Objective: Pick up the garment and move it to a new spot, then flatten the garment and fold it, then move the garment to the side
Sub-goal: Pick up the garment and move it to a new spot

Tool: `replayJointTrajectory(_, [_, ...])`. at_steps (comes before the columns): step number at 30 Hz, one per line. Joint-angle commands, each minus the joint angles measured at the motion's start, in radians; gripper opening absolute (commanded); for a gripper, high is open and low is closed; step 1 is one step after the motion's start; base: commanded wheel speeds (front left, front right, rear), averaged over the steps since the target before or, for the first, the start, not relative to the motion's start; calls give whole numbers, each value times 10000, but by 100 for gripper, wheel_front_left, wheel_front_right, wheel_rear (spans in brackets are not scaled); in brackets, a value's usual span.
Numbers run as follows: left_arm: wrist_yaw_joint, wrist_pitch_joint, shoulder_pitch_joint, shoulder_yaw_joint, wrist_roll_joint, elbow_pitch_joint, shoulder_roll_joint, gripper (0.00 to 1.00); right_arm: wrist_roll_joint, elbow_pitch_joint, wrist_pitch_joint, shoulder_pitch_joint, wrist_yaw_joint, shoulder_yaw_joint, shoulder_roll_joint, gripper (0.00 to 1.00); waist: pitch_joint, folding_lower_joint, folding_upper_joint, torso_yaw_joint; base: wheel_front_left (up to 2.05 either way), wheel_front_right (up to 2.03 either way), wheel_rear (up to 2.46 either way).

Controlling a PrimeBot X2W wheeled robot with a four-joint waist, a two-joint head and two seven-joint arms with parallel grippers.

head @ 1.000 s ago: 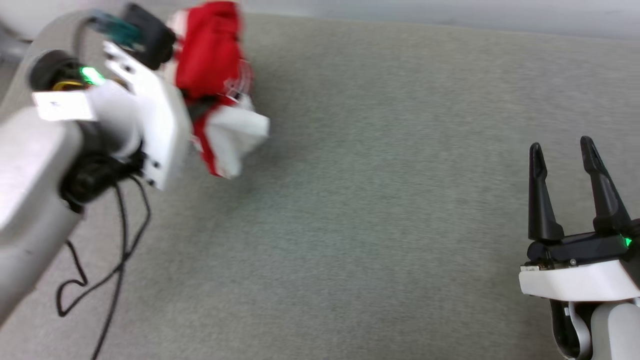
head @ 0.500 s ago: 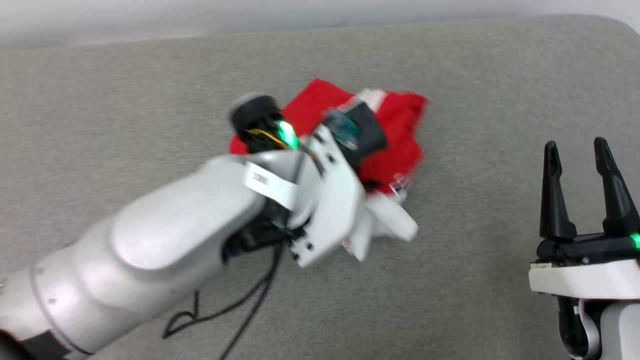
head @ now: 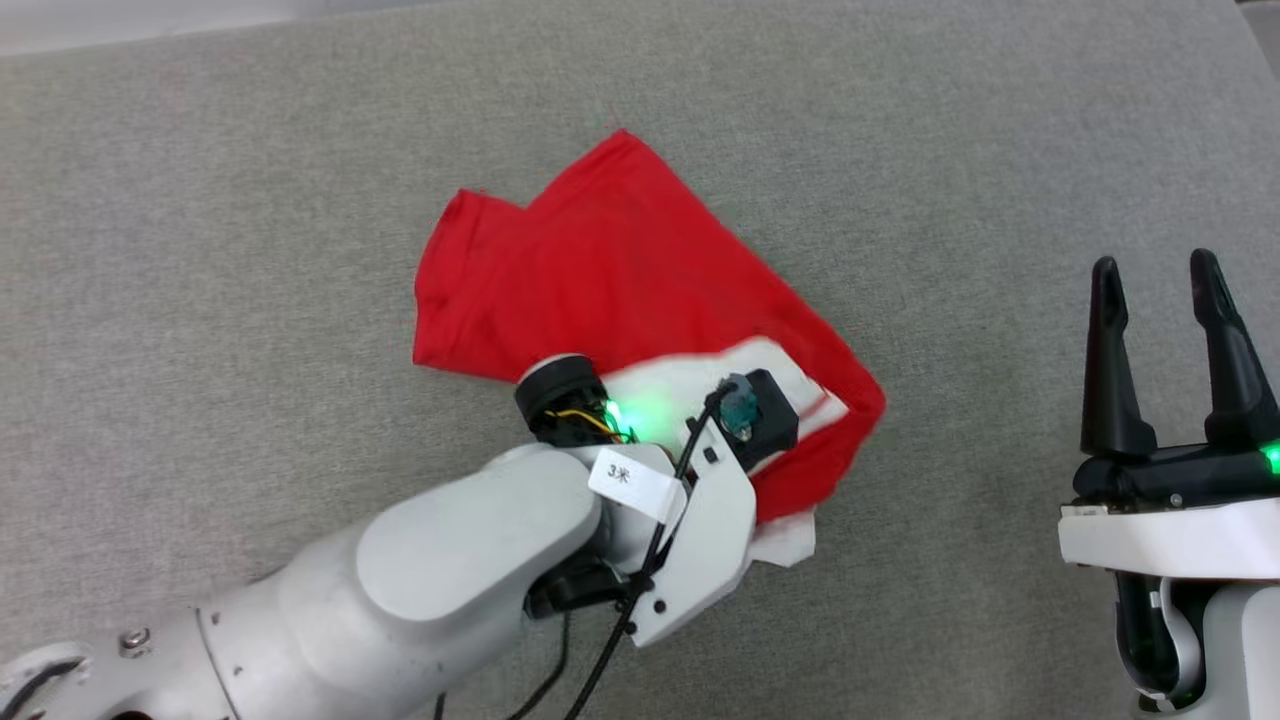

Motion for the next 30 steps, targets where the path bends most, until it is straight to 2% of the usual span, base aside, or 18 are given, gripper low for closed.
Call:
replayJointTrajectory(1, [-5,-37,211,-63,30,111,-22,0,26,16,-21,-58,-7,-18,19,100,22,0,0,-5,0,0,0])
replayJointTrajectory(2, [-5,-162,207,-63,109,134,-80,0,13,33,-21,-39,-7,-43,21,100,12,0,0,22,0,0,0])
replayJointTrajectory(3, [-5,-365,121,-57,195,185,-138,8,-15,52,-21,-8,-7,-75,19,100,-19,0,0,62,0,0,0])
replayJointTrajectory(4, [-5,-615,8,-54,285,238,-219,74,-63,78,-21,22,-7,-99,19,100,-63,0,0,111,0,0,0])
replayJointTrajectory(5, [-5,-936,-125,-44,285,334,-269,100,-90,111,-21,38,-7,-93,19,100,-118,0,0,154,0,0,0])
replayJointTrajectory(11, [7,-3748,-804,75,158,945,-500,100,-255,242,-21,292,-7,-96,18,100,-712,0,0,551,0,0,0])
replayJointTrajectory(16, [110,-5669,-772,496,391,1317,-327,100,-435,325,-21,619,-7,-81,18,100,-1360,0,0,948,0,0,0])
replayJointTrajectory(22, [1169,-7544,172,1131,658,1356,131,100,-568,441,-21,1066,-7,-81,16,100,-2039,0,0,1383,0,0,0])
replayJointTrajectory(27, [2343,-8837,1332,1682,698,1241,596,100,-624,579,-21,1414,-7,-73,20,100,-2431,0,0,1710,0,0,0])
replayJointTrajectory(30, [3135,-9225,2093,2135,858,1121,817,100,-658,688,-21,1632,-7,-76,18,100,-2669,0,0,1918,0,0,0])
